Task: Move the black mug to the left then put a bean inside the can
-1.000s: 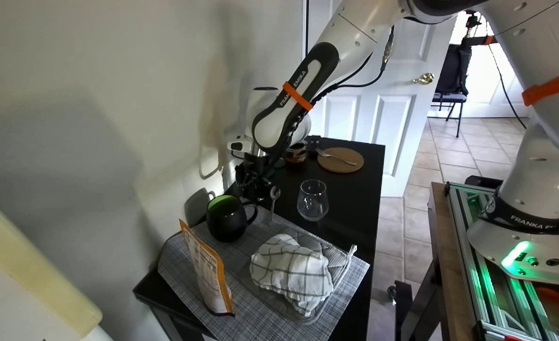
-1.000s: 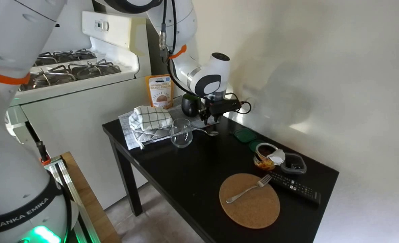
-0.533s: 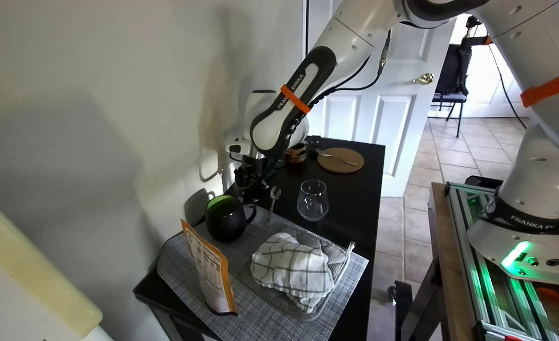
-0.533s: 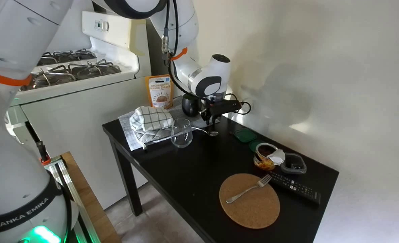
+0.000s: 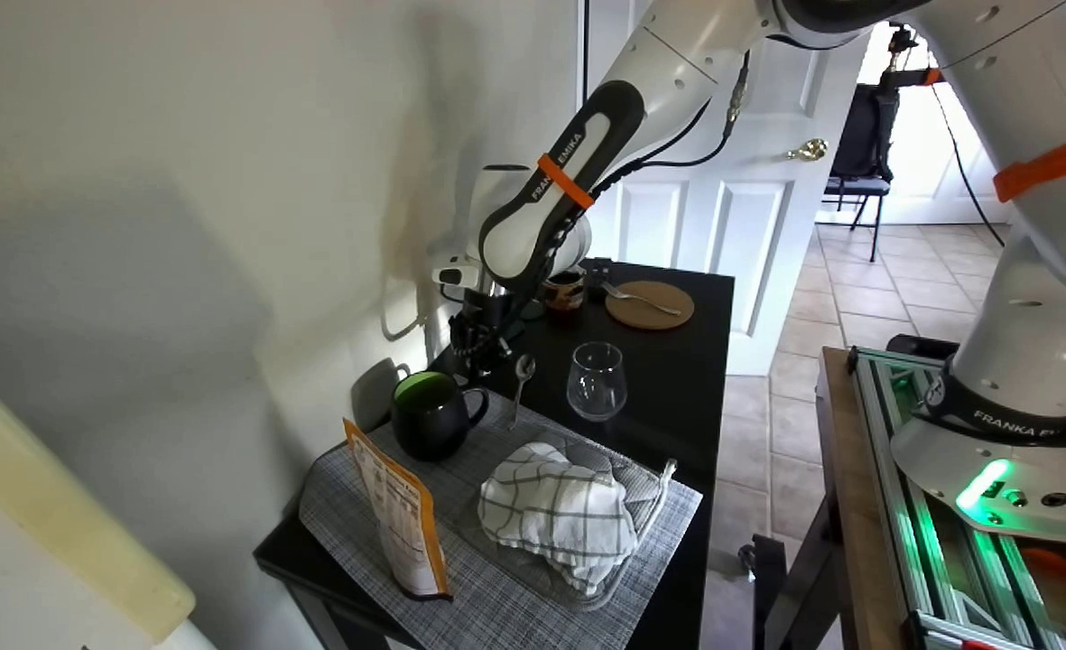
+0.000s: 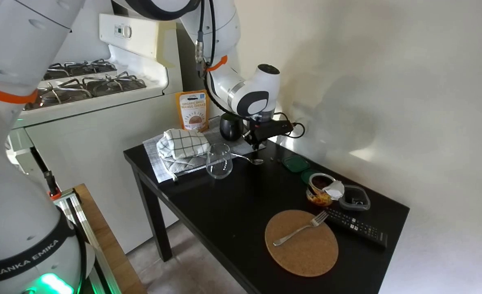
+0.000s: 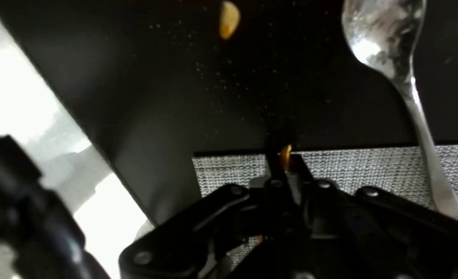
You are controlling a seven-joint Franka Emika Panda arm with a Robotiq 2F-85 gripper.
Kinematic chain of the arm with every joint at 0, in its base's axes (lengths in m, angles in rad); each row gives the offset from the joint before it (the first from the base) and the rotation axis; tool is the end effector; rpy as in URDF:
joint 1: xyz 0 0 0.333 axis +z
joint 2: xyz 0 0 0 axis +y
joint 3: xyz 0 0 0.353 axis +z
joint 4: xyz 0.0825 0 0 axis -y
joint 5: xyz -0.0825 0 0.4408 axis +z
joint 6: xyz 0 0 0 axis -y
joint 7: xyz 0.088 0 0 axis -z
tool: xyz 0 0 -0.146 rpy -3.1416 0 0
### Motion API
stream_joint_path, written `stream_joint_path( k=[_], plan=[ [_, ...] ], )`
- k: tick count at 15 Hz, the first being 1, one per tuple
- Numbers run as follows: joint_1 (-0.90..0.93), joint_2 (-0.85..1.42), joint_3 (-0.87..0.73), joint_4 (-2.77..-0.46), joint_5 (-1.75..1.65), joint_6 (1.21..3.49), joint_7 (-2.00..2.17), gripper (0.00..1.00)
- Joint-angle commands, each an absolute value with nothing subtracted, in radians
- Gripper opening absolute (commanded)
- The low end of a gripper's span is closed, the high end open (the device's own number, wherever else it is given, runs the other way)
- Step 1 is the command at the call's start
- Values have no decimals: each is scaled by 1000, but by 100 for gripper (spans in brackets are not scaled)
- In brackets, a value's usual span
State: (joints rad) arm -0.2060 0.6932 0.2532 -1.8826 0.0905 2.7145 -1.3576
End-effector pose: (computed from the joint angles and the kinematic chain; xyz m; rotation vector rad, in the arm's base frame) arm 0.7063 0.0284 0.1053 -2.4714 -1.7943 -0.3738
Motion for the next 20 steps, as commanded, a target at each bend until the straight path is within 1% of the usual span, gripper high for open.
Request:
stream_joint_path(
  k=[1,5,13,16,17,18,20],
  plan=[
    [-267,596,292,-1984,130,2728,-1367,2],
    [-297,501,262,-2062,172,2767,-1326,2],
    [-383,377,177,-2178,247,2991,-1141,2],
    [-367,363,108,-2200,213,3063,-996,2],
    [-337,355,60,-2208,237,3081,-968,2],
    [-335,350,35,-2218,181,3087,-877,2],
    [-269,348,-84,-2225,110,3054,-736,2]
  ],
)
